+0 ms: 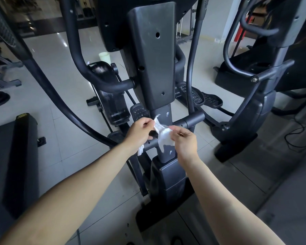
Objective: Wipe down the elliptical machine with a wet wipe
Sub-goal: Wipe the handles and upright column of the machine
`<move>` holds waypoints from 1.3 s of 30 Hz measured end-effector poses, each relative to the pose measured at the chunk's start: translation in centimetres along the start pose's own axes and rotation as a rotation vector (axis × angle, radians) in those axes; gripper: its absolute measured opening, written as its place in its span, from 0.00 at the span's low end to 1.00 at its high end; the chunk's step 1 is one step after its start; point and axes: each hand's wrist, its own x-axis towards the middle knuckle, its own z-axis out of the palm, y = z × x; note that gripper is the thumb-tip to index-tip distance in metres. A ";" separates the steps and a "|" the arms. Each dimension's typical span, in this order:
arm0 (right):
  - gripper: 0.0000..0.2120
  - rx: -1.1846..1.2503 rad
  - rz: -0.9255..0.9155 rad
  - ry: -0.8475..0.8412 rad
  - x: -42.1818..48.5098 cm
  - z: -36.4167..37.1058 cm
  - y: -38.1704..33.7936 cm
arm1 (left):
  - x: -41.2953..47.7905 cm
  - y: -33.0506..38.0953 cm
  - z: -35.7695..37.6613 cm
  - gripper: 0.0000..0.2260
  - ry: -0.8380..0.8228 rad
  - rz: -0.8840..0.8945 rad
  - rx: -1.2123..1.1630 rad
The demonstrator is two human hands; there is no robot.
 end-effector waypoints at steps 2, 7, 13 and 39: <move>0.15 -0.016 -0.016 0.035 0.1 -0.2 0.1 | 0.1 0.0 0.0 0.09 0.002 -0.008 -0.018; 0.17 -0.076 0.011 0.150 0.0 -0.5 -0.3 | 0.2 0.3 -0.2 0.06 0.022 0.040 -0.013; 0.13 -0.177 0.031 0.187 0.1 -0.2 -0.1 | -0.2 0.9 -0.4 0.06 -0.005 0.038 0.001; 0.14 0.310 0.096 -0.222 0.2 0.8 -1.1 | -1.0 -0.9 -0.2 0.10 -0.227 0.185 0.272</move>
